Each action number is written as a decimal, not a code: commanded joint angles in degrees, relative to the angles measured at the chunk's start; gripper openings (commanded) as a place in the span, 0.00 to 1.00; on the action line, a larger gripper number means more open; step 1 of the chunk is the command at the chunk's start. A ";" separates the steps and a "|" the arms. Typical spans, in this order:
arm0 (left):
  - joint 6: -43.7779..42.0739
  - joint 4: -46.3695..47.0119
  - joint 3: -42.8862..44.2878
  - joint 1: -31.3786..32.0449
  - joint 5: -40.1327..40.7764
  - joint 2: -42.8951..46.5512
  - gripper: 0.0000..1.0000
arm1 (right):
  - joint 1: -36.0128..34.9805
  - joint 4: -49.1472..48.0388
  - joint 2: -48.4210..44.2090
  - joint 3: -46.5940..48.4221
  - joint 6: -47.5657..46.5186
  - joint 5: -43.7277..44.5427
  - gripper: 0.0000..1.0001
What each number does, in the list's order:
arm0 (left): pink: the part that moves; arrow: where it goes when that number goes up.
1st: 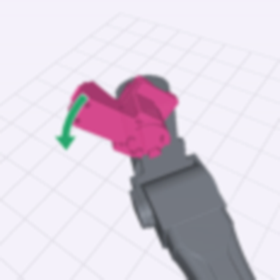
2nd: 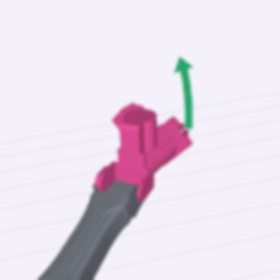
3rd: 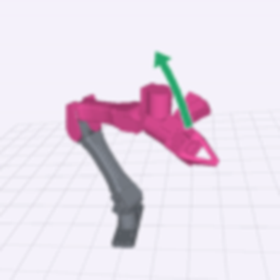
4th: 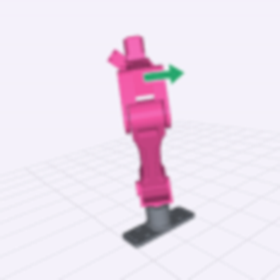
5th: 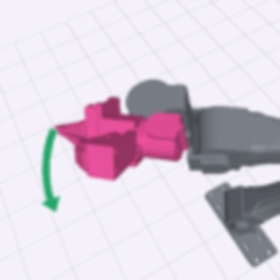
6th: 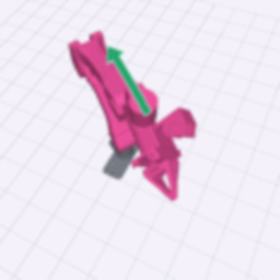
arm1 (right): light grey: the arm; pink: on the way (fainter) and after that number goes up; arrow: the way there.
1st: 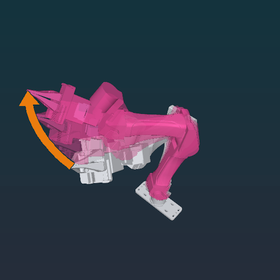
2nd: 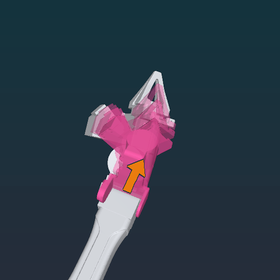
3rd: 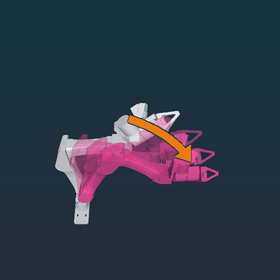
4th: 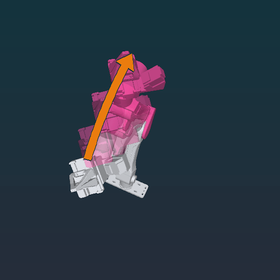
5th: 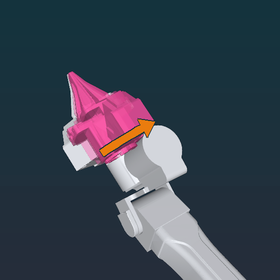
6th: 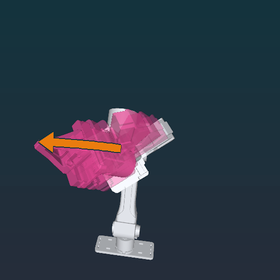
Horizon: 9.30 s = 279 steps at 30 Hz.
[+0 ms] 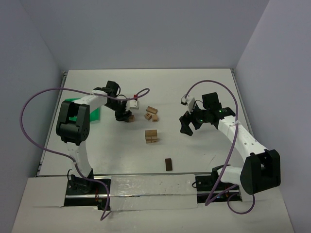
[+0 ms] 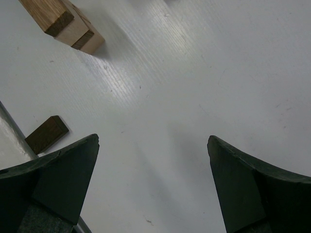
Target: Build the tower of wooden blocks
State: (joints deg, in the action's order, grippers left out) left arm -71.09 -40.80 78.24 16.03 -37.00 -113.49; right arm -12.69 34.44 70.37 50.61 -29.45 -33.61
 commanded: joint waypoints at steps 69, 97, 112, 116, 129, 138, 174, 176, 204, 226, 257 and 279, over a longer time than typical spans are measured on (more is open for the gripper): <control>24.50 -1.29 -1.10 10.70 1.01 26.36 0.00 | 1.19 -1.05 -2.96 2.12 1.61 0.47 1.00; 44.29 6.27 -10.02 27.76 11.22 27.38 0.00 | 5.92 -3.59 -1.80 2.48 6.60 2.77 1.00; 44.35 7.93 -9.84 28.80 12.40 23.82 0.00 | 6.01 -3.14 -1.81 3.01 6.60 2.57 1.00; 43.74 7.95 -9.32 28.88 12.83 23.02 0.00 | 5.92 -2.95 -1.73 3.27 6.67 2.32 1.00; 42.08 8.02 -7.59 28.97 12.66 21.03 0.00 | 5.92 -2.80 -1.39 3.18 6.42 2.16 1.00; 41.36 8.22 -6.92 28.90 12.76 20.94 0.00 | 5.95 -2.80 -1.00 3.18 6.40 2.05 1.00; 40.09 6.93 -6.62 29.13 13.30 21.27 0.45 | 5.92 -2.62 -0.93 3.10 6.26 1.89 1.00; 40.06 6.79 -6.61 29.14 13.27 21.47 0.48 | 5.92 -2.62 -1.00 3.09 6.25 1.88 1.00; 54.06 13.37 -13.96 21.24 10.89 43.61 0.24 | 4.35 -7.81 -8.09 0.76 9.06 2.20 0.89; 66.39 17.44 -24.69 13.27 8.61 39.30 0.00 | -13.15 -17.98 -3.75 -2.01 19.59 13.48 0.50; 62.65 10.51 -28.38 1.94 9.57 65.15 0.00 | -15.18 9.15 -16.19 -5.36 -14.80 5.11 0.81; 54.12 -0.22 -16.17 -6.41 -12.81 51.48 0.00 | -37.97 32.37 7.79 14.72 -91.44 9.49 0.66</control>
State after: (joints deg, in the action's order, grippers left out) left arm -17.51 -41.95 62.09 10.63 -47.66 -65.54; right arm -44.95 63.91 73.78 61.28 -110.71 -25.51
